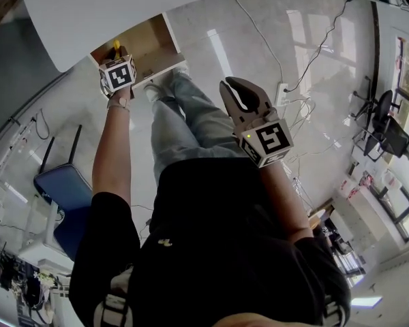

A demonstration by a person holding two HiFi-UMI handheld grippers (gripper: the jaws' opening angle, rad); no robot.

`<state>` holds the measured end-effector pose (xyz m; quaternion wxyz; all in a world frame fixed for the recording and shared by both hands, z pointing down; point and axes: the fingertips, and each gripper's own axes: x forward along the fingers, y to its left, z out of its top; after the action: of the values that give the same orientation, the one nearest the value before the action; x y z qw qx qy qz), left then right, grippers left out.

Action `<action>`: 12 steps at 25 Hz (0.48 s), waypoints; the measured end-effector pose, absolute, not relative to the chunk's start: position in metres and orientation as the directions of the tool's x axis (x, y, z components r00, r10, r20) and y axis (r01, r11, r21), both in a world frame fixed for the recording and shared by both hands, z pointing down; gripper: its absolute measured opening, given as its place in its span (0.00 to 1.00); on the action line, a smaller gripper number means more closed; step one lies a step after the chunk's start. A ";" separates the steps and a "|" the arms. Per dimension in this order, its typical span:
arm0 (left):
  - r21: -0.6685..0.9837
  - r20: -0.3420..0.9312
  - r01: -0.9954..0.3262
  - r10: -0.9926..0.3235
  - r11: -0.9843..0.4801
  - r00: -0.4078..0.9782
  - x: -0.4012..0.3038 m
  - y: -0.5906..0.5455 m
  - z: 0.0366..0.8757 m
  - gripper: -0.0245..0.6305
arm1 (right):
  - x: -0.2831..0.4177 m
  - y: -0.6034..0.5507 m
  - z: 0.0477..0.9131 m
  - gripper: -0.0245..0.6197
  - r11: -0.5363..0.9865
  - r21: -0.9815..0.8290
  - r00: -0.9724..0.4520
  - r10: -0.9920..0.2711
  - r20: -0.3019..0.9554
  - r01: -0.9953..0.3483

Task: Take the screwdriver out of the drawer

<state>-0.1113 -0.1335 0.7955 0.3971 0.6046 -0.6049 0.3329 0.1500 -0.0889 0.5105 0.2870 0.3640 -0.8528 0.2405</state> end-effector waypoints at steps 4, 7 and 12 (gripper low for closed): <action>0.110 0.870 -0.993 -0.488 0.044 0.075 -0.109 -0.127 0.777 0.15 | 0.140 -0.094 0.500 0.12 0.639 -0.201 -0.594 -0.487 0.640 -0.742; 0.123 0.859 -0.991 -0.504 0.043 0.085 -0.109 -0.119 0.758 0.15 | 0.133 -0.097 0.489 0.12 0.656 -0.200 -0.612 -0.490 0.621 -0.728; 0.121 0.838 -0.991 -0.541 0.061 0.069 -0.107 -0.119 0.719 0.15 | 0.124 -0.113 0.473 0.12 0.693 -0.208 -0.657 -0.481 0.580 -0.691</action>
<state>-0.1074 -0.1194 0.7185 0.3868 0.6205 -0.6171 0.2907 0.1243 -0.1129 0.4725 0.2488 0.3307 -0.8857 0.2104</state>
